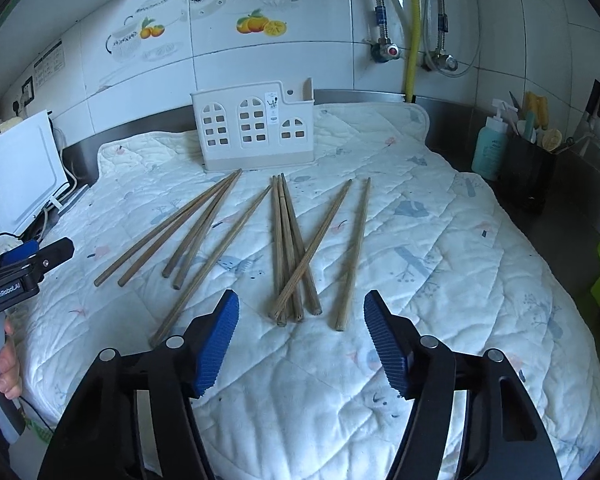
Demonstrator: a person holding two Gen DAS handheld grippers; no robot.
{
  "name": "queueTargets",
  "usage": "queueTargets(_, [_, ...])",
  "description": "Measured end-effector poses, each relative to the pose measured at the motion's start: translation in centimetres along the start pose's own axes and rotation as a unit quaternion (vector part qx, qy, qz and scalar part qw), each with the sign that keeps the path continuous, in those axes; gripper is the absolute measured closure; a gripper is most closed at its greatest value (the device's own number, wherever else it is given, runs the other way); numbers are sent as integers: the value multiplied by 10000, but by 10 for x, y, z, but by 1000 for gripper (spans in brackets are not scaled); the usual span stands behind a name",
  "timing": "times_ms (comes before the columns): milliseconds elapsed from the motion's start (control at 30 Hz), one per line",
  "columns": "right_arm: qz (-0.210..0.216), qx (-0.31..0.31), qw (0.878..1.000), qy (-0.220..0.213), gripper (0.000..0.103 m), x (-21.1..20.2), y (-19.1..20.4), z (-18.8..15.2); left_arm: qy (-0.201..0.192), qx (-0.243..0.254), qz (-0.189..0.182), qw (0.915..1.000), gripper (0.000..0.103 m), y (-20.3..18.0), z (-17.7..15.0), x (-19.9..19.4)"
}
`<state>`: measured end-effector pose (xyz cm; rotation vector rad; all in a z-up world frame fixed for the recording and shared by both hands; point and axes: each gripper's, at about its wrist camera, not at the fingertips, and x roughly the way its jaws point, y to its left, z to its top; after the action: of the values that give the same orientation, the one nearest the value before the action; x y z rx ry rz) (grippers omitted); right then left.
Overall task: Organize utensils
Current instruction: 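Close the left gripper on one wooden chopstick while the right gripper grasps another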
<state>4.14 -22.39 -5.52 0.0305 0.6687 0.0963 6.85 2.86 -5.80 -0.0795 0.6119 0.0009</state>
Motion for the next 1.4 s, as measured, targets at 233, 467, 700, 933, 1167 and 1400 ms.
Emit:
queueTargets(233, [-299, 279, 9989, 239, 62, 20, -17, -2, 136, 25, -123, 9998, 13, 5, 0, 15])
queueTargets(467, [-368, 311, 9980, 397, 78, 36, -25, -3, 394, 40, -434, 9983, 31, 3, -1, 35])
queueTargets(700, [-360, 222, 9978, 520, 92, 48, -23, -4, 560, 361, -784, 9947, 48, -13, -1, 47])
queueTargets(933, [-390, 168, 9977, 523, 93, 51, -24, -5, 826, 405, -1209, 9884, 51, -20, 2, 61])
queueTargets(1167, [-356, 161, 9979, 520, 92, 51, -25, -6, 879, 329, -1265, 9875, 52, -16, 3, 63])
queueTargets(1400, [-286, 199, 9980, 521, 92, 51, -26, -4, 1035, 596, -1011, 9877, 69, -22, 4, 66])
